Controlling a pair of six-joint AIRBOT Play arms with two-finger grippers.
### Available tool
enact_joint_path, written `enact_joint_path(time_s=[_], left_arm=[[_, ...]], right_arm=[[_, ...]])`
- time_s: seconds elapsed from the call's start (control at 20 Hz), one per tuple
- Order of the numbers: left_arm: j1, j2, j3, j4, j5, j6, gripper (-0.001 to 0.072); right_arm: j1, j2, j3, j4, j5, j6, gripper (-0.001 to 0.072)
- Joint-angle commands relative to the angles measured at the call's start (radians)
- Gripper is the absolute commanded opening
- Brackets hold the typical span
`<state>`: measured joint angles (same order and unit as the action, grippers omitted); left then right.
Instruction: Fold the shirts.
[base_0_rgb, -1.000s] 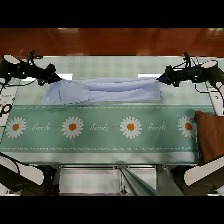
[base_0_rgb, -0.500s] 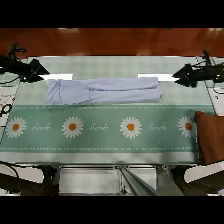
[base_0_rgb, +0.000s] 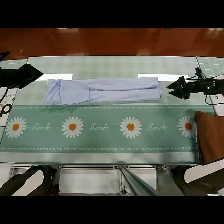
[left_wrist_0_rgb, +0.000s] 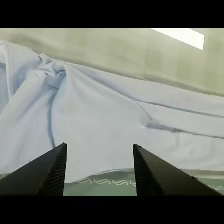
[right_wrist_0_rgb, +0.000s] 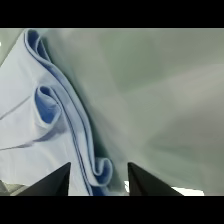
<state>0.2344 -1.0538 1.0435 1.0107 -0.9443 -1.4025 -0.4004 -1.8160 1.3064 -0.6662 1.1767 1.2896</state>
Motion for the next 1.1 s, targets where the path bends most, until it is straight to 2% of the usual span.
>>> enact_joint_path(time_s=[0.0,0.35,0.4,0.5,0.65,0.75,0.8,0.85,0.9,1.05], left_arm=[[-0.061,0.060,-0.060,-0.002,0.037,0.003,0.0504],[-0.117,0.037,-0.060,-0.016,0.037,0.003,0.0503],[-0.119,0.032,-0.060,-0.018,0.037,0.003,0.0503],[-0.124,0.023,-0.060,-0.017,0.045,0.003,0.0503],[-0.130,0.018,-0.060,-0.017,0.074,0.003,0.0503],[-0.140,0.017,-0.059,-0.017,0.082,0.003,0.0499],[-0.153,0.015,-0.059,-0.017,0.082,0.003,0.0422],[-0.172,0.011,-0.060,-0.017,0.082,0.003,0.0149],[-0.202,0.004,-0.060,-0.018,0.105,0.003,0.0021],[-0.352,-0.051,-0.047,-0.056,0.223,-0.006,0.0016]], right_arm=[[0.057,-0.057,-0.002,0.099,-0.036,-0.020,0.0422],[0.193,-0.119,0.124,0.107,-0.071,0.018,0.0412],[0.213,-0.123,0.143,0.106,-0.086,0.022,0.0340],[0.239,-0.126,0.171,0.108,-0.101,-0.002,0.0022],[0.226,-0.109,0.204,0.097,-0.028,-0.007,0.0022],[0.197,-0.055,0.204,0.027,0.020,-0.005,0.0022],[0.183,-0.014,0.204,-0.019,0.048,-0.004,0.0022],[0.173,0.029,0.204,-0.068,0.071,-0.003,0.0022],[0.164,0.080,0.204,-0.115,0.093,-0.002,0.0022],[0.137,0.246,0.169,-0.198,0.137,0.000,0.0022]])
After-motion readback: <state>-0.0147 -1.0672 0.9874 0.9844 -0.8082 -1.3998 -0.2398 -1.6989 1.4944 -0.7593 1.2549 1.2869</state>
